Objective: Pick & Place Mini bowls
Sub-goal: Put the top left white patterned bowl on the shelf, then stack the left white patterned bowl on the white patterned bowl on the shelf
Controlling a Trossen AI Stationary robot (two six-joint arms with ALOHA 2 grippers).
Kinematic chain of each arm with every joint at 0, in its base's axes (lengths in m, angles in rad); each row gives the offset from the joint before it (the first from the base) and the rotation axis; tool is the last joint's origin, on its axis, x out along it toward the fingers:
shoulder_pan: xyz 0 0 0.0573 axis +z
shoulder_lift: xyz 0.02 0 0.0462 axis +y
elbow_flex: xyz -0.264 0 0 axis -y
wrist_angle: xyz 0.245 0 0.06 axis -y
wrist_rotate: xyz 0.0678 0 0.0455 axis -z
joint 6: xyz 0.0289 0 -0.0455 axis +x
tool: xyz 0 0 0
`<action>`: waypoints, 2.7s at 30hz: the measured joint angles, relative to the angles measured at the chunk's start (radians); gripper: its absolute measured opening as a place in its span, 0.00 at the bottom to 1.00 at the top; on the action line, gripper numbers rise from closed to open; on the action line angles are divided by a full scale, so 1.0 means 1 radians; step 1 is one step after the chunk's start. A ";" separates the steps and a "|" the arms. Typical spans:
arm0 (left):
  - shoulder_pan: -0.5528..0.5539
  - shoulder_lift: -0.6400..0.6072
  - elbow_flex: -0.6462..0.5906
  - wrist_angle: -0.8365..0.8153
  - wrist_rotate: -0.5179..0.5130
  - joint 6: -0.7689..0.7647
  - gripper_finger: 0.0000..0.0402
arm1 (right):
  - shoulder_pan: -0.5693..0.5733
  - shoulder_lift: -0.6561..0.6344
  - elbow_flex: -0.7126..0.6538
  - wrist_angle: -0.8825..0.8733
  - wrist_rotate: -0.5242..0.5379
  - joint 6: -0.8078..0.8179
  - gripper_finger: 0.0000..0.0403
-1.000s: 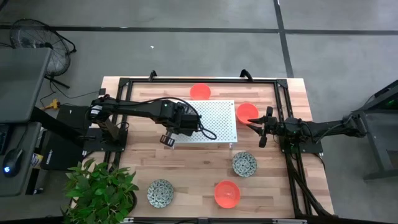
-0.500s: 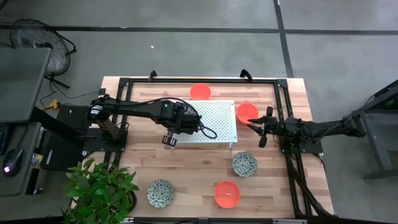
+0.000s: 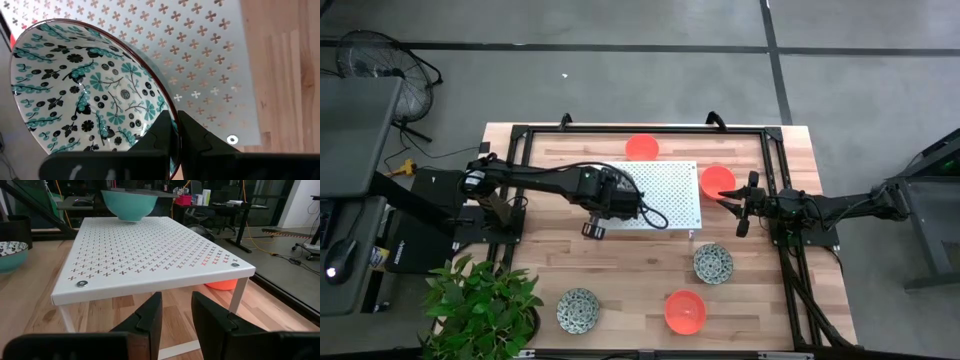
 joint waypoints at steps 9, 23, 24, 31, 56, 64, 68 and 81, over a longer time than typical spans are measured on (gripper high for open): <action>-0.005 0.033 0.001 0.028 0.003 0.034 0.01 | 0.000 0.000 0.000 0.000 0.000 0.000 0.23; -0.005 0.057 0.020 0.009 0.012 0.049 0.05 | 0.000 0.003 0.000 0.000 0.000 0.000 0.23; -0.004 0.059 0.028 0.004 0.021 0.049 0.06 | 0.000 0.003 0.000 0.000 0.000 0.000 0.23; -0.004 0.061 0.050 -0.004 0.062 0.058 0.12 | 0.000 0.003 0.000 0.000 0.000 0.000 0.23; -0.003 0.059 0.052 0.000 0.054 0.075 0.22 | 0.000 0.003 0.000 0.000 0.000 0.000 0.23; -0.003 0.059 0.079 -0.024 0.051 0.077 0.42 | 0.000 0.003 0.000 0.000 0.000 0.000 0.23; -0.003 0.059 0.150 -0.063 0.028 0.086 0.45 | 0.000 0.003 0.000 0.000 0.000 0.000 0.23; -0.004 0.057 0.300 -0.165 0.144 -0.009 0.45 | 0.000 0.003 0.000 0.000 0.000 0.000 0.23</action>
